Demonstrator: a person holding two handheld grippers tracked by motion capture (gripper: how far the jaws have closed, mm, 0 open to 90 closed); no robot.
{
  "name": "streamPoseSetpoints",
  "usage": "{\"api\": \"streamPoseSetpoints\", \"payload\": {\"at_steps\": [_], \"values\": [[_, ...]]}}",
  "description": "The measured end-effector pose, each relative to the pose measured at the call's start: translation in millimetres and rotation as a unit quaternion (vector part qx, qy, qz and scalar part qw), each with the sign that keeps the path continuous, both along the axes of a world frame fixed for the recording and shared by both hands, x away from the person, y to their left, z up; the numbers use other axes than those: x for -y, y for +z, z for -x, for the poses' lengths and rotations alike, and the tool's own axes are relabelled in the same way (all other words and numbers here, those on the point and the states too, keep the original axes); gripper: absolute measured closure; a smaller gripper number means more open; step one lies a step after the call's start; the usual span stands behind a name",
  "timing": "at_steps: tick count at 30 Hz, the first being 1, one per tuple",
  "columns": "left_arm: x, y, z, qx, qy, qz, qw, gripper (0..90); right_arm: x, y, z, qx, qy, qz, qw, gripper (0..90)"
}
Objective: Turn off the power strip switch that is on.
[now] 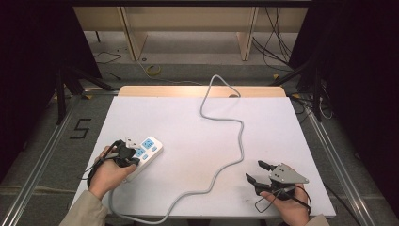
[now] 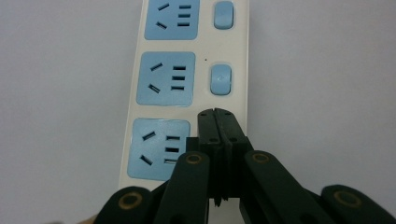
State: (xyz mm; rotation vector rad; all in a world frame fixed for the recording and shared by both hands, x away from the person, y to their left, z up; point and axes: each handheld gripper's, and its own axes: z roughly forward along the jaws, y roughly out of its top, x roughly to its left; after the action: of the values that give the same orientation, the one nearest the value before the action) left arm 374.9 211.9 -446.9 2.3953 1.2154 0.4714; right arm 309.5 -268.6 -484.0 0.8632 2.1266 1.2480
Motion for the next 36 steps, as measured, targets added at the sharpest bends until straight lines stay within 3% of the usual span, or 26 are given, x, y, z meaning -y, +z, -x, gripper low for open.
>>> {"api": "streamPoseSetpoints", "payload": {"at_steps": [17, 19, 36], "values": [[7.1, -0.2, -2.6, 0.003, -0.006, -0.023, 0.9997, 89.7, 2.1, 0.2, 1.2, 0.002, -0.002, -0.001, 1.0, 34.8], [8.9, 3.8, -0.8, -0.02, -0.01, -0.018, 0.9996, 89.7, 2.1, 0.2, 1.6, 0.001, -0.003, -0.001, 1.0, 34.8], [6.9, 5.3, -1.8, -0.028, -0.004, -0.031, 0.9991, 89.8, 1.2, -0.3, 0.7, 0.0, -0.001, 0.001, 1.0, 34.8]]}}
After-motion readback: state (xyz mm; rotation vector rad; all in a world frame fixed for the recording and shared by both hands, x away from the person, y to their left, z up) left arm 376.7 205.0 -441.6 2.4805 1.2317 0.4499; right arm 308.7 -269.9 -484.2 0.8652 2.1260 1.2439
